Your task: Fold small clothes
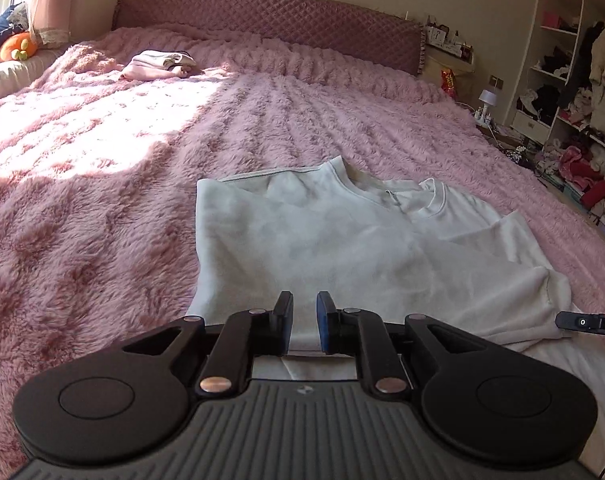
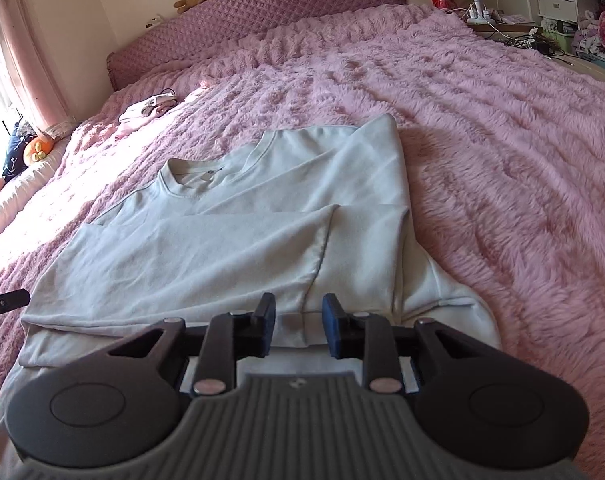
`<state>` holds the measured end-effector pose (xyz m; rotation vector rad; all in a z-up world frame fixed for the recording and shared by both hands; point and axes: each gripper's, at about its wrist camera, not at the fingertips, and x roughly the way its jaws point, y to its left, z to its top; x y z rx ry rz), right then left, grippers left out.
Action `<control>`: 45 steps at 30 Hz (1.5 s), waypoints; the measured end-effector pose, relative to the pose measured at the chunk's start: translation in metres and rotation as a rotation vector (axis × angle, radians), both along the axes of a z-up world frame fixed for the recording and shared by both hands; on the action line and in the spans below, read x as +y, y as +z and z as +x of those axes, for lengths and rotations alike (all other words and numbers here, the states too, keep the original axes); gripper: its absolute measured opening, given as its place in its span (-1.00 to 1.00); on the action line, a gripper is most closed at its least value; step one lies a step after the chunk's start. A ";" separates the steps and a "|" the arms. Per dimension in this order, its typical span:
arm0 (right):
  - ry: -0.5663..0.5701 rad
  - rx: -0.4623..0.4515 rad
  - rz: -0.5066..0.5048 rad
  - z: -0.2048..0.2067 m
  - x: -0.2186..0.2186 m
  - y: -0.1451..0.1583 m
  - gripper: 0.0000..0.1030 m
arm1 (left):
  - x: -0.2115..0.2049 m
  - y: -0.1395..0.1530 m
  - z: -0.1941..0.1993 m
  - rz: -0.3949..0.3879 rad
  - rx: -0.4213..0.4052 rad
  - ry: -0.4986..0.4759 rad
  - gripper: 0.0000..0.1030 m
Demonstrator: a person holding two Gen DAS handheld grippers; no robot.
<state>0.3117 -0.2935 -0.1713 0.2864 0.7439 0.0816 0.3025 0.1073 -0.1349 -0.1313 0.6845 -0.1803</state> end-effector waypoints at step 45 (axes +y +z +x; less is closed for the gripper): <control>0.023 0.136 0.072 -0.293 -0.080 0.033 0.14 | 0.100 -0.033 -0.276 -0.508 0.334 0.229 0.26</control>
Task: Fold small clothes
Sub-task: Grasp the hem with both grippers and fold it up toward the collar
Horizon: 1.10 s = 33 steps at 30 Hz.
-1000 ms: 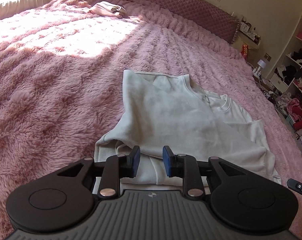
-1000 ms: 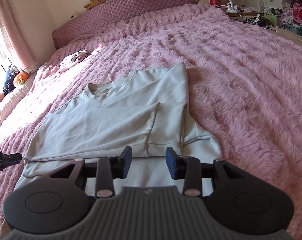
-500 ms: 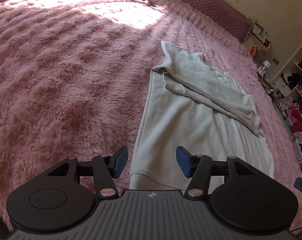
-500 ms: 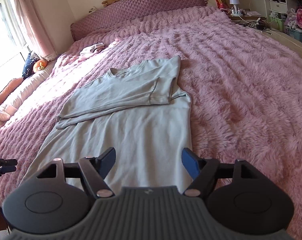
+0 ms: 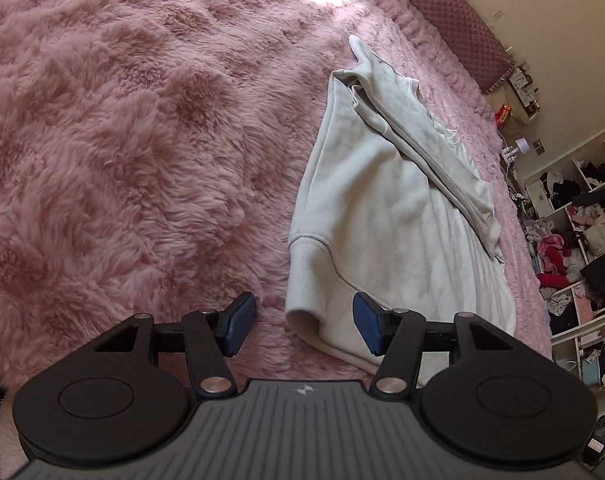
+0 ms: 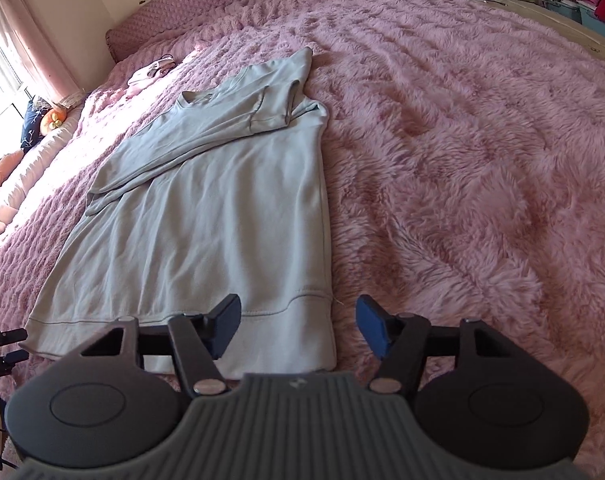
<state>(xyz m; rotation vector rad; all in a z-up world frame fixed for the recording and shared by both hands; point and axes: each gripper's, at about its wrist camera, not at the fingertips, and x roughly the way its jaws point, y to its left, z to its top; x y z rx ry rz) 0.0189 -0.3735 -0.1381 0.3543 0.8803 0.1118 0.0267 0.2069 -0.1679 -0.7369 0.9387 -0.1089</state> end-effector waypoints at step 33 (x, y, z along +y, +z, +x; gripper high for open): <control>-0.068 0.114 0.206 0.011 -0.004 -0.028 -0.48 | -0.005 -0.021 0.015 -0.182 -0.037 0.007 -0.86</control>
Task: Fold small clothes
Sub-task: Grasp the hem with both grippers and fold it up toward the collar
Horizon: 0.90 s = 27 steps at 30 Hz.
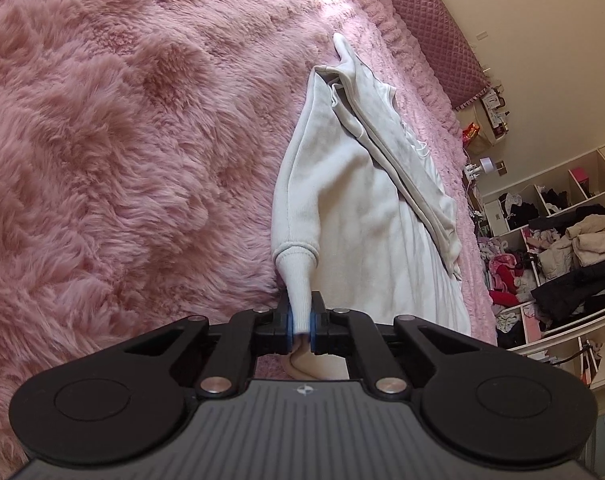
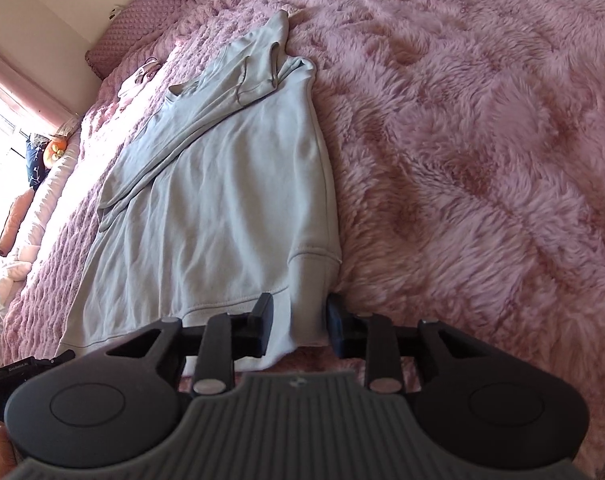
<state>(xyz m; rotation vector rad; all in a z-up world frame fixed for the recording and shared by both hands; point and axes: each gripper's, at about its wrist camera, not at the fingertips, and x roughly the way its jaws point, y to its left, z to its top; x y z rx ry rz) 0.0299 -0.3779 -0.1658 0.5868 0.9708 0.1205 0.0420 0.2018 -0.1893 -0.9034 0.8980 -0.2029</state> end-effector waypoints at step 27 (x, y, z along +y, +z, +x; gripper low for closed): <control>-0.083 -0.194 0.259 0.074 -0.018 0.083 -0.96 | 0.000 0.069 0.089 -0.253 -0.226 0.021 -0.89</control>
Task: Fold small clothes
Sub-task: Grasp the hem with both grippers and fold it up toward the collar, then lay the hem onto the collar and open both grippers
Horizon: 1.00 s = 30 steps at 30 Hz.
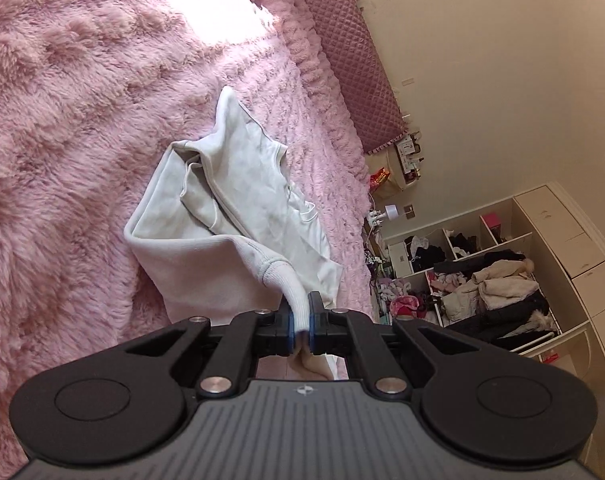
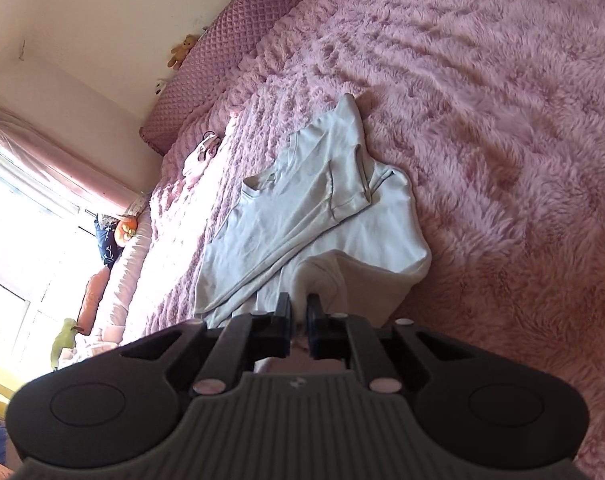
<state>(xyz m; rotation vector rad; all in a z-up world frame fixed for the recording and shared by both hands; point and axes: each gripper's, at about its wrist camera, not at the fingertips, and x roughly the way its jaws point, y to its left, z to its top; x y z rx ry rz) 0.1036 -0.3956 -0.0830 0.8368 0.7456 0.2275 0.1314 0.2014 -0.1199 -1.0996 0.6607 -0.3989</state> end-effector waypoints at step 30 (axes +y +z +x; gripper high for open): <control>-0.197 0.000 -0.171 0.396 0.007 -0.067 -0.95 | 0.019 -0.068 0.343 0.179 0.133 0.061 -0.73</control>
